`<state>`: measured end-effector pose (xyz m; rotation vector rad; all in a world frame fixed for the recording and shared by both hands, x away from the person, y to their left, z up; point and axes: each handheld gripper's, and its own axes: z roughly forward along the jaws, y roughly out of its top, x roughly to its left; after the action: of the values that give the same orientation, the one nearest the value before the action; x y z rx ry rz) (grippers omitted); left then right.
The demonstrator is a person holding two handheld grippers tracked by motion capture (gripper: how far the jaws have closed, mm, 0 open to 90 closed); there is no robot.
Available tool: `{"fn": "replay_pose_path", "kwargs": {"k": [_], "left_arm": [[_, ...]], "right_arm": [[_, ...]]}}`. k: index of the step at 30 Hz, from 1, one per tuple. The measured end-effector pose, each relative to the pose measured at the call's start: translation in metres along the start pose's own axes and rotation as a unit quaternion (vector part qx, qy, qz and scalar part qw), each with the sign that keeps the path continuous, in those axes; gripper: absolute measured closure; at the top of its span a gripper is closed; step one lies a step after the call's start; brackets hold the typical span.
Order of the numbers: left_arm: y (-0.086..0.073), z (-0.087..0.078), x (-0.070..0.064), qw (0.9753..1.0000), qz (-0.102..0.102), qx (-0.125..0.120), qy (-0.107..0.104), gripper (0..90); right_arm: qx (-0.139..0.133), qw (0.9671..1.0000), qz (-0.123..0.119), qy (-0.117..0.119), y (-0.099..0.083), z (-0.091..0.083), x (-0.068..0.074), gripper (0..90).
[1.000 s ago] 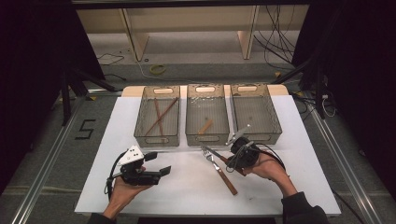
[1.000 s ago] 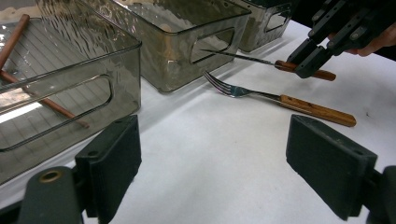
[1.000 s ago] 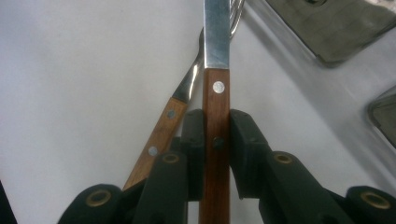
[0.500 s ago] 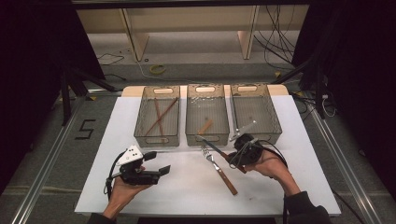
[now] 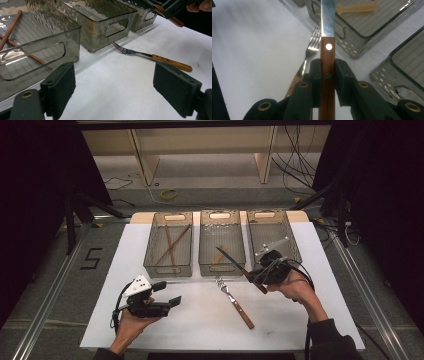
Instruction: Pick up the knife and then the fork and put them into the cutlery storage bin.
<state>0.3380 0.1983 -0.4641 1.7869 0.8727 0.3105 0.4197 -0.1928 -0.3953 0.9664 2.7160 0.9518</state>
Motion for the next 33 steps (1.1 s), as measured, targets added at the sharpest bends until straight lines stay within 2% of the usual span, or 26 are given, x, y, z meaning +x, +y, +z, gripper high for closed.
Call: {"fn": "replay_pose_path", "kwargs": {"k": [3, 7, 13, 17, 23, 33], "left_arm": [[0.000, 0.000, 0.000, 1.0000, 0.001, 0.001, 0.000, 17.3], [0.000, 0.000, 0.000, 1.0000, 0.000, 0.001, 0.001, 17.3], [0.000, 0.000, 0.000, 1.0000, 0.000, 0.000, 0.001, 17.3], [0.000, 0.000, 0.000, 1.0000, 0.000, 0.000, 0.001, 17.3], [0.000, 0.000, 0.001, 1.0000, -0.001, -0.001, 0.001, 17.3], [0.000, -0.001, 0.001, 1.0000, 0.000, -0.003, 0.002, 17.3]], "right_arm": [[-0.011, 0.9998, 0.011, -0.014, 0.004, -0.007, -0.007, 77.6], [-0.032, 0.9983, 0.031, -0.039, 0.010, -0.020, -0.025, 77.6], [-0.034, 0.9940, 0.071, -0.076, 0.017, -0.032, -0.057, 77.6], [-0.033, 0.9910, 0.094, -0.090, 0.019, -0.035, -0.073, 77.6], [-0.037, 0.9878, 0.113, -0.100, 0.022, -0.037, -0.084, 77.5], [-0.038, 0.9849, 0.128, -0.110, 0.026, -0.039, -0.093, 77.6]]}}
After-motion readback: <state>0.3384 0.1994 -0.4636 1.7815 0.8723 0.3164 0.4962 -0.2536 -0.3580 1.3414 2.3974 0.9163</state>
